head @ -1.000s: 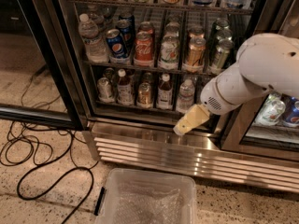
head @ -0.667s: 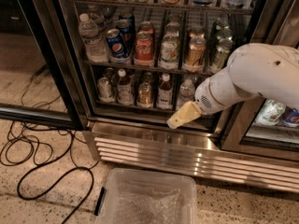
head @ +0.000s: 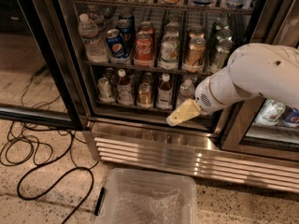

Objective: Pick green can from middle shelf of fridge

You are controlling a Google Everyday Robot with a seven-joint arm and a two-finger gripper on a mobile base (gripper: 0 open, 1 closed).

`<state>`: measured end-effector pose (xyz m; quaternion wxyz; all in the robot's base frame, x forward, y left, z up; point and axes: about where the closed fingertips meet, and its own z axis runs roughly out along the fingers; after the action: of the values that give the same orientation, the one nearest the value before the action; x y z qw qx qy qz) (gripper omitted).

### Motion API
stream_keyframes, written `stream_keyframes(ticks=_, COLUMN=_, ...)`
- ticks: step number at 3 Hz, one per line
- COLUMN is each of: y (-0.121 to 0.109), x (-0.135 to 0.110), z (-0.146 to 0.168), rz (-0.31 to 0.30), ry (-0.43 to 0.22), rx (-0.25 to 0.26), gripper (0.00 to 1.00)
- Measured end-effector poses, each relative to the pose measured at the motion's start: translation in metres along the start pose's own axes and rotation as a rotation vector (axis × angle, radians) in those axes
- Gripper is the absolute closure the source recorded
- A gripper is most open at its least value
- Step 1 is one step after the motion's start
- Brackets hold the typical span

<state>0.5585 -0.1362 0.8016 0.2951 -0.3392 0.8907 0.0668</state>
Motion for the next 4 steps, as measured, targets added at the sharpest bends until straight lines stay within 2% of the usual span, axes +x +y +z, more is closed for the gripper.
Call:
stream_keyframes(ticks=1, y=-0.007, x=-0.005, z=0.01, rz=0.027, ry=-0.036, rx=0.028, gripper=0.0)
stream_keyframes(ticks=2, y=-0.03, x=-0.01, z=0.022, rz=0.065, ry=-0.074, rx=0.114, gripper=0.0)
stream_keyframes(ticks=3, y=-0.056, x=-0.012, z=0.029, rz=0.08, ry=-0.093, rx=0.229, gripper=0.0)
stream_keyframes(ticks=4, y=-0.066, x=-0.011, z=0.027, rz=0.093, ry=-0.093, rx=0.269, gripper=0.0)
